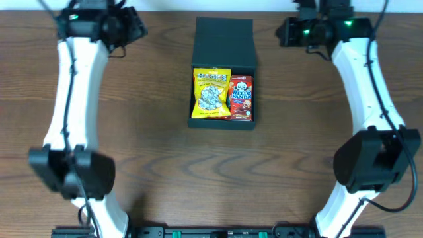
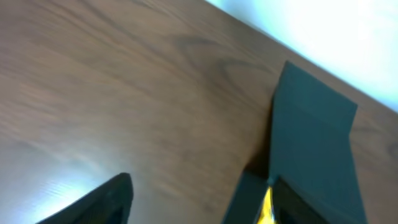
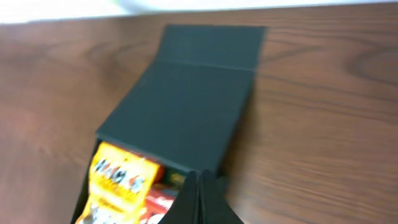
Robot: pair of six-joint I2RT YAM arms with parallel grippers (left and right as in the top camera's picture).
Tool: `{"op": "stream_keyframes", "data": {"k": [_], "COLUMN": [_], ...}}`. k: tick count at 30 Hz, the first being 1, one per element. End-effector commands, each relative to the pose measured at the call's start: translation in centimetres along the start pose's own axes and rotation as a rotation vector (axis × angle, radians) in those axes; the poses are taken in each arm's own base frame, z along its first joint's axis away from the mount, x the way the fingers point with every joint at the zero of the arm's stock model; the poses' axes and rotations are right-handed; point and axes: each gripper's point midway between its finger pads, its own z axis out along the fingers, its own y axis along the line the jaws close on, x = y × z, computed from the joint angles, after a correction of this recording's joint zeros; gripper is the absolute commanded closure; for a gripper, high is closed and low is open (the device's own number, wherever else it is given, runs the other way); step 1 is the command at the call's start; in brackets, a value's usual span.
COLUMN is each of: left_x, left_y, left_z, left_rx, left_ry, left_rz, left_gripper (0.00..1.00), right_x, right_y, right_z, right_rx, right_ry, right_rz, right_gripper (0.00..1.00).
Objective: Pack container
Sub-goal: 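Withdraw both grippers up and away from the green box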
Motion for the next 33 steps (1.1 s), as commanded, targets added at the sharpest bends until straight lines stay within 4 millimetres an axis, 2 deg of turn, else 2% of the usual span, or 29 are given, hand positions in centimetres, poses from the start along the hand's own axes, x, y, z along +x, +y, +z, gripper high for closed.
{"op": "stream_keyframes", "data": {"k": [1,2,4,6,9,11,14,17,20,24,27,33], "left_x": [0.8,1.0,1.2,1.8,2.0,2.0,1.9,2.1,3.0,3.7,4.5,6.9], "left_y": [-0.7,-1.3,-2.4,-4.4,-5.9,-6.1,-6.8,-7.5,-8.3,-9.0,-9.1,-8.5], "left_z": [4.2,5.6,7.5,9.3,10.3,10.5,10.7,11.3,12.1,14.2,16.0,19.4], "left_rx": [0.002,0.02,0.068,0.177,0.254,0.257,0.252,0.258,0.271,0.285,0.299,0.289], "left_ry": [0.032,0.037,0.048,0.08,0.094,0.092,0.065,0.063,0.097,0.11,0.142,0.218], "left_rz": [0.027,0.031,0.035,0.038,0.029,0.025,0.04,-0.005,-0.105,-0.155,-0.201,-0.248], "left_gripper": [0.45,0.5,0.69,0.94,0.94,0.94,0.94,0.94,0.94,0.94,0.94,0.94], "right_x": [-1.1,-1.4,-1.5,-1.4,-1.5,-1.7,-3.3,-4.0,-3.9,-2.9,-1.4,2.3], "right_y": [-3.2,-4.6,-6.5,-6.3,-5.3,-5.1,-5.3,-5.8,-6.4,-8.4,-9.4,-8.8], "right_z": [-0.6,-0.9,-1.4,-1.4,-1.1,-1.0,-0.4,1.3,3.6,5.9,7.6,11.4], "right_rx": [0.111,0.173,0.265,0.249,0.2,0.2,0.225,0.181,0.051,-0.057,-0.12,-0.264], "right_ry": [-0.051,-0.069,-0.084,-0.077,-0.077,-0.086,-0.138,-0.165,-0.16,-0.129,-0.08,0.047], "right_rz": [0.106,0.117,0.127,0.137,0.141,0.121,-0.011,-0.015,0.046,0.165,0.226,0.336], "right_gripper": [0.98,0.99,0.99,0.99,0.98,0.98,0.98,0.98,0.98,0.98,0.98,0.98]}}
